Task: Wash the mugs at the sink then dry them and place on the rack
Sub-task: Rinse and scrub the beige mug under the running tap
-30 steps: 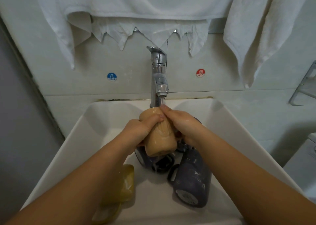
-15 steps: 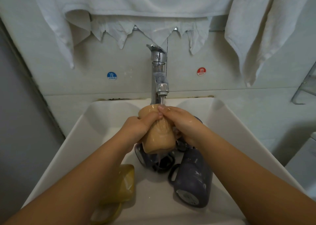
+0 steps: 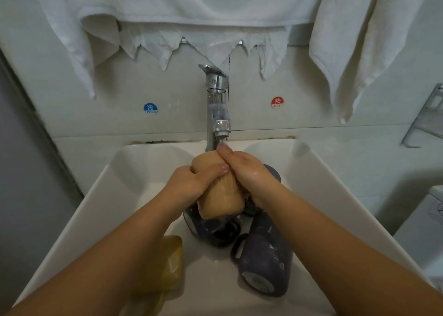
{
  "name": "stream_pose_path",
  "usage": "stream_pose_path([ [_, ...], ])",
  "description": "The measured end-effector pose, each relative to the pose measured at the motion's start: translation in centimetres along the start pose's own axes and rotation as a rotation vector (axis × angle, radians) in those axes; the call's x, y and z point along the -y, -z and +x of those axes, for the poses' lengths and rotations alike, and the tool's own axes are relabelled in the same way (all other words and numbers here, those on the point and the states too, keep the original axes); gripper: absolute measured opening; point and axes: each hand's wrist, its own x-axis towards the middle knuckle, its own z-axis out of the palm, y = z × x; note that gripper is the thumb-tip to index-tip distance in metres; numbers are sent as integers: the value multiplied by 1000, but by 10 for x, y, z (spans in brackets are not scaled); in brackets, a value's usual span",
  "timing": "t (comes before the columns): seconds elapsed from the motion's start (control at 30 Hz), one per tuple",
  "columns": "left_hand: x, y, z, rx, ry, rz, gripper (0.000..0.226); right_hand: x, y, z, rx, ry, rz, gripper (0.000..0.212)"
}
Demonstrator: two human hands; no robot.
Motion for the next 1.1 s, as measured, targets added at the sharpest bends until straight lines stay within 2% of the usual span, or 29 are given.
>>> stream_pose_path([
  [0.13, -3, 1, 1, -3, 51, -35, 78, -3, -2, 8, -48, 19, -55, 27],
  [0.23, -3, 6, 3, 14, 96, -101, 80, -9, 4, 6, 62, 48, -45, 16],
  [0.3, -2, 7, 3, 39, 97, -111, 77, -11, 9, 5, 131, 31, 16, 34],
  [0.37, -2, 5, 3, 57, 101, -124, 76, -15, 10, 7, 154, 24, -53, 72],
  [0.4, -2, 3, 3, 60, 101, -131, 75, -16, 7, 7, 150, 36, -105, 83],
  [0.43, -2, 1, 2, 57, 100, -140, 74, -17, 3, 7, 120, 53, -141, 84],
  [0.57, -4, -6, 0, 1, 75, -167, 63, -15, -8, 11, -98, 124, -177, 51],
  [0.67, -4, -4, 1, -30, 78, -200, 55, -14, -8, 7, -24, 127, -221, 50],
  [0.73, -5, 0, 2, -49, 112, -236, 60, -16, -6, 4, 46, 86, -352, 72],
  [0.8, -6, 1, 2, -46, 166, -236, 73, -18, -5, 1, 105, 54, -481, 107],
  [0.83, -6, 0, 2, -38, 182, -231, 77, -19, -5, 0, 128, 48, -495, 118],
  [0.87, -6, -1, 1, -32, 180, -225, 79, -19, -4, 0, 126, 48, -472, 118],
  [0.97, -6, -4, 0, -3, 137, -216, 77, -17, -3, 3, 45, 91, -351, 91],
  [1.1, -4, -1, 0, 63, 74, -216, 70, -20, -5, 5, 16, 62, -391, 74],
])
